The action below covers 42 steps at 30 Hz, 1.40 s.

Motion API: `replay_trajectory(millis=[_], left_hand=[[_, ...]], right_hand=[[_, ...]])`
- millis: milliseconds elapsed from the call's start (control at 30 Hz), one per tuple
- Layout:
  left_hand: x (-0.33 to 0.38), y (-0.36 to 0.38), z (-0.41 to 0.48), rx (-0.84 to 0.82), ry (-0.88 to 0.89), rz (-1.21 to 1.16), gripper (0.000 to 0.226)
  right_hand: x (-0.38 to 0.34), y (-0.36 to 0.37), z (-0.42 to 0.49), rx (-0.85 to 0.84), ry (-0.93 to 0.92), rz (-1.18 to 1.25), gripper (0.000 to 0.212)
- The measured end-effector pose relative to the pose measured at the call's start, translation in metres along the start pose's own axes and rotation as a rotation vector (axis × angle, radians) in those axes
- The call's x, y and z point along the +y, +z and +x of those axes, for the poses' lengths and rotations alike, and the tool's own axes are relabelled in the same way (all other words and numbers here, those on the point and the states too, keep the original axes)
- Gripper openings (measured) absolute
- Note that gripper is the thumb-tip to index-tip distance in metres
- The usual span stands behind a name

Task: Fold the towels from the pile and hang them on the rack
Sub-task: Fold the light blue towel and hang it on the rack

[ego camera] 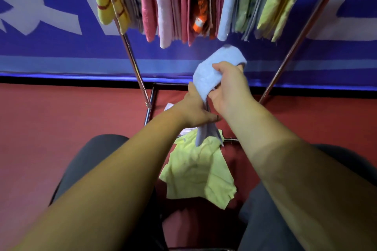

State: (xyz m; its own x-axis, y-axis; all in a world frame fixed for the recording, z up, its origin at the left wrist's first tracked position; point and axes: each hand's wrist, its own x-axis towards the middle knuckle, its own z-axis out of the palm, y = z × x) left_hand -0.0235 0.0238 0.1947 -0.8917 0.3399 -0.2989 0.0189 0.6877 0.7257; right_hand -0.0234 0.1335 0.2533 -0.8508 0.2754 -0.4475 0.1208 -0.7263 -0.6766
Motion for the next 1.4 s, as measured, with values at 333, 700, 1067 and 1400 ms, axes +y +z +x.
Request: replay_trajectory(millis=[333,700,1067,1400], left_hand=[[-0.003,0.006,0.019,0.372,-0.095,0.212,0.023],[-0.001,0.002,0.021,0.192,-0.176,0.287,0.037],[0.003,-0.003,0.011,0.098,-0.1,0.125,0.041],[0.009,0.0,0.006,0.422,-0.074,0.025,0.025]], right_hand=[[0.003,0.001,-0.003,0.066,-0.011,0.131,0.035],[-0.004,-0.014,0.004,0.07,0.073,-0.081,0.069],[-0.009,-0.017,0.003,0.053,0.014,-0.017,0.055],[-0.011,-0.015,0.005,0.058,0.012,0.051,0.05]])
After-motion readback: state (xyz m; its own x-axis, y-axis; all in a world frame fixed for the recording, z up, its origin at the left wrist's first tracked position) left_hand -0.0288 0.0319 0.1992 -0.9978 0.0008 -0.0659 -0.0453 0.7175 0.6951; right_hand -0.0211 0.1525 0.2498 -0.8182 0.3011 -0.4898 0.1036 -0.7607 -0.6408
